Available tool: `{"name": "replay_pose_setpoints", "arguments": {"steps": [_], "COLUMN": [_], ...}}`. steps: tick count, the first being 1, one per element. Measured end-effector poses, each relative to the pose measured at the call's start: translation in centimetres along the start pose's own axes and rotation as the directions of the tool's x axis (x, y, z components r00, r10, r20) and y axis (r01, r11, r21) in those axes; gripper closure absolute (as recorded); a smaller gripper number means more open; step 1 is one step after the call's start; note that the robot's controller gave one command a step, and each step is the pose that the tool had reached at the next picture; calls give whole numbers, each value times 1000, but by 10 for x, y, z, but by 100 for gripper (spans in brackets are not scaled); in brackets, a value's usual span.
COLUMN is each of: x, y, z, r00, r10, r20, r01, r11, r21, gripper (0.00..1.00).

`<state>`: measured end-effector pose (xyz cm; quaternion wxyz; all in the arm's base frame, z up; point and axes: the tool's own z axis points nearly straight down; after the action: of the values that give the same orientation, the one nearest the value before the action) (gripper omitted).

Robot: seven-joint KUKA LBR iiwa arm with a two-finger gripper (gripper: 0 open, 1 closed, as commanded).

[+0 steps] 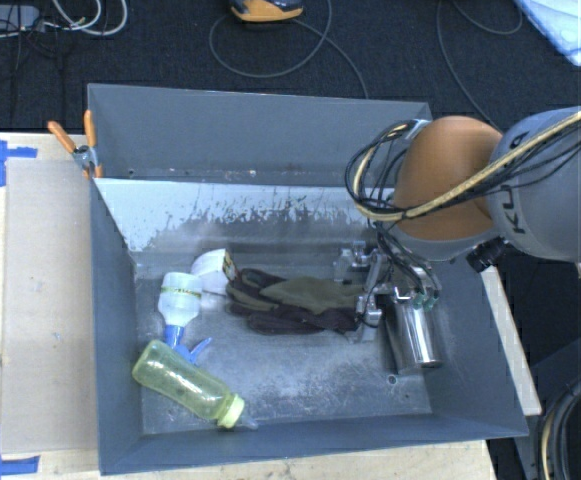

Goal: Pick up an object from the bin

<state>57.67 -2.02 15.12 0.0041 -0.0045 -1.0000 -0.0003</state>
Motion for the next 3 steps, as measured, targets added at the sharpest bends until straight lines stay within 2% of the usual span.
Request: {"name": "replay_pose_setpoints", "arguments": {"steps": [1,2,3], "x": [-1,-20,-31], "y": [0,0,-4], "z": [-5,40,76], "r00": [1000,996,946], "r10": [-1,92,324], "r20": [7,7,5], "r01": [1,-92,-324], "r11": [1000,996,946], "r21": [0,-1,-2], "gripper": [0,0,0]}}
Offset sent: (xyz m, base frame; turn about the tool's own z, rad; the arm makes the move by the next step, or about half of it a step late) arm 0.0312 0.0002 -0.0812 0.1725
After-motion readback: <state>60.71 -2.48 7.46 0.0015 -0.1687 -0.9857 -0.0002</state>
